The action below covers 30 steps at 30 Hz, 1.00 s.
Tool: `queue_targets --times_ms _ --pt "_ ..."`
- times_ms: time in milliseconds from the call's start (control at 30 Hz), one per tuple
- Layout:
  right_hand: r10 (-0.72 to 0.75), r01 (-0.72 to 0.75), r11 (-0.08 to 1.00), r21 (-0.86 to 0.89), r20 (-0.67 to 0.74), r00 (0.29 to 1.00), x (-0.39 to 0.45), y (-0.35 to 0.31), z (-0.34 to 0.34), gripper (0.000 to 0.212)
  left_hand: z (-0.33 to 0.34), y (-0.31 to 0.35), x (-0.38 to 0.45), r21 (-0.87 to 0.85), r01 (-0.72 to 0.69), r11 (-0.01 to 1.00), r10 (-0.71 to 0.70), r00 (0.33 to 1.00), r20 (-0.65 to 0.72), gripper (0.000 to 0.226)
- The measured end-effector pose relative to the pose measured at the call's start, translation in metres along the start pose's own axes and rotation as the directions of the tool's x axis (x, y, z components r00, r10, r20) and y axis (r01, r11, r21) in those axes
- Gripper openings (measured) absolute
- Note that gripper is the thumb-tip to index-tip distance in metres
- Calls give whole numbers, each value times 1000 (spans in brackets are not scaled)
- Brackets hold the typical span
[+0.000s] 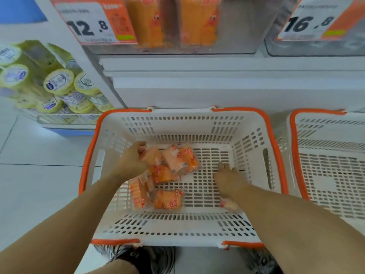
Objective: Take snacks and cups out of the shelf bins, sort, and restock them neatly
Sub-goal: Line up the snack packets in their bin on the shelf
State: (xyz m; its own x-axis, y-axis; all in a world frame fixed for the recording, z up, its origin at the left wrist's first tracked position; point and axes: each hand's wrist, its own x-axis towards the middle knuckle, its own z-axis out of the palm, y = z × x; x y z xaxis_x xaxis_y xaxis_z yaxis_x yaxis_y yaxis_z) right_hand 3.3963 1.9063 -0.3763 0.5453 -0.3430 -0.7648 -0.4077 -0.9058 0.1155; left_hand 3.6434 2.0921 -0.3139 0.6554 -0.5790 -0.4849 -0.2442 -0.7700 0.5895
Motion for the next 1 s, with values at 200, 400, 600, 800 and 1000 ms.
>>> queue_targets --times_ms 200,400,600,800,1000 --pt "-10 15 986 164 -34 999 -21 13 4 75 8 -3 -9 202 -34 979 61 990 -130 41" --pt "57 54 621 782 -114 992 -22 11 -34 33 2 -26 -11 722 -4 692 191 965 -177 51" --pt "37 43 87 995 -46 998 -7 -6 -55 20 3 -5 1 672 103 733 21 984 -175 54" --pt "17 -70 -196 978 75 997 1 -24 -59 16 9 -10 4 365 28 930 24 990 -139 44" --pt "-152 -104 -253 962 66 986 -10 -26 -93 20 13 7 -13 70 38 997 -16 958 -287 36"
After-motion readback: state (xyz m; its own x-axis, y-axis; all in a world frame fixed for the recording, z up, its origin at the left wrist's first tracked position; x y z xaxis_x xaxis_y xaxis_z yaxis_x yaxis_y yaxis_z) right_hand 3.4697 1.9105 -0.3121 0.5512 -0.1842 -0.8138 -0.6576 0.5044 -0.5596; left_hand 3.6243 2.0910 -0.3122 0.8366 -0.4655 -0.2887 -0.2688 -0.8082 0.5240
